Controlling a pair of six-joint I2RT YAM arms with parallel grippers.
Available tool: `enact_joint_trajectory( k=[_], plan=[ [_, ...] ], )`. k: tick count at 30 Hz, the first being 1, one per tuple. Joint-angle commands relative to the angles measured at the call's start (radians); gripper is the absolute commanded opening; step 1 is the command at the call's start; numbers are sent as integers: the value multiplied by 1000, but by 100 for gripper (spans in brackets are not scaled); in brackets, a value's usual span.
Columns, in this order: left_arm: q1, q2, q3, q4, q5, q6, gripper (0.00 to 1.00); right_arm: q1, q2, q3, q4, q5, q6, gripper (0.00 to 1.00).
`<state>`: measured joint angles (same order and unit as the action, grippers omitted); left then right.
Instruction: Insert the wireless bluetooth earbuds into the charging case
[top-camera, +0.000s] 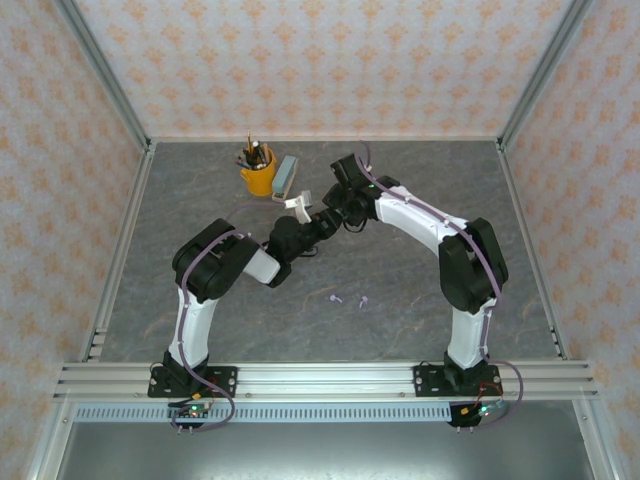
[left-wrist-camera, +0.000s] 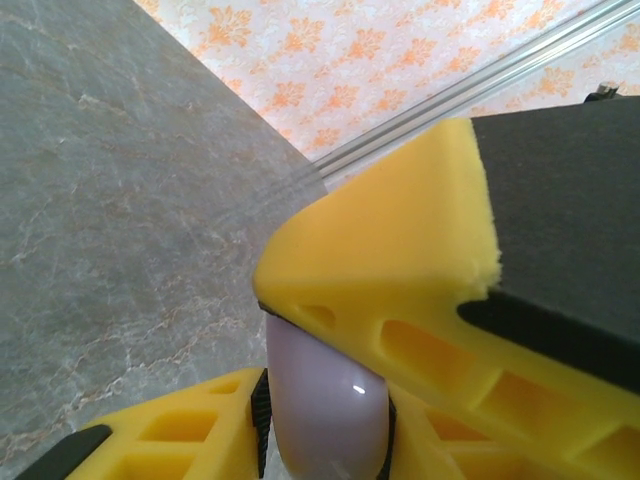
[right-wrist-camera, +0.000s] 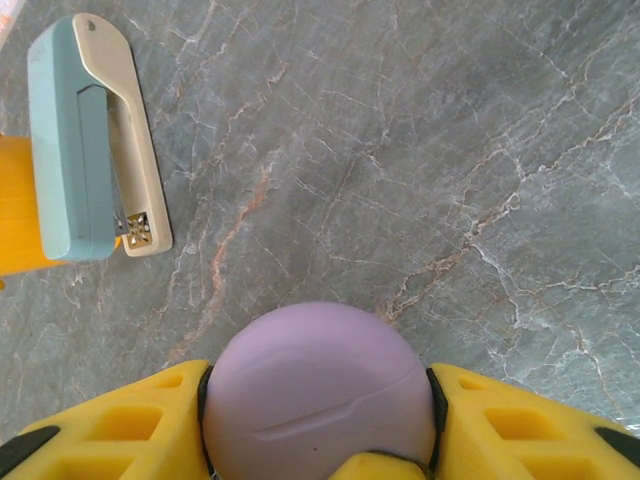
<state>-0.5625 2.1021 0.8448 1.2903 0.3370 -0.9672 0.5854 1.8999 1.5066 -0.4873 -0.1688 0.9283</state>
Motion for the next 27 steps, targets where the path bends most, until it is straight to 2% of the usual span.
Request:
enact_joint_trajectory(
  k=[1,15,23,27],
  plan=[
    [20,25,-16,-30,-62,-27,33,1,-22,-49,-50,-9,6,50],
    [19,21,-49,-67,-58,-50,27,-1,-45,-73,-42,-9,9,52],
    [20,14,-63,-81,-49,-48,27,-30,-75,-42,-53,-22,1,67],
    [20,5,-66,-96,-38,-41,27,-65,-118,-36,-57,-30,-10,70]
  ],
)
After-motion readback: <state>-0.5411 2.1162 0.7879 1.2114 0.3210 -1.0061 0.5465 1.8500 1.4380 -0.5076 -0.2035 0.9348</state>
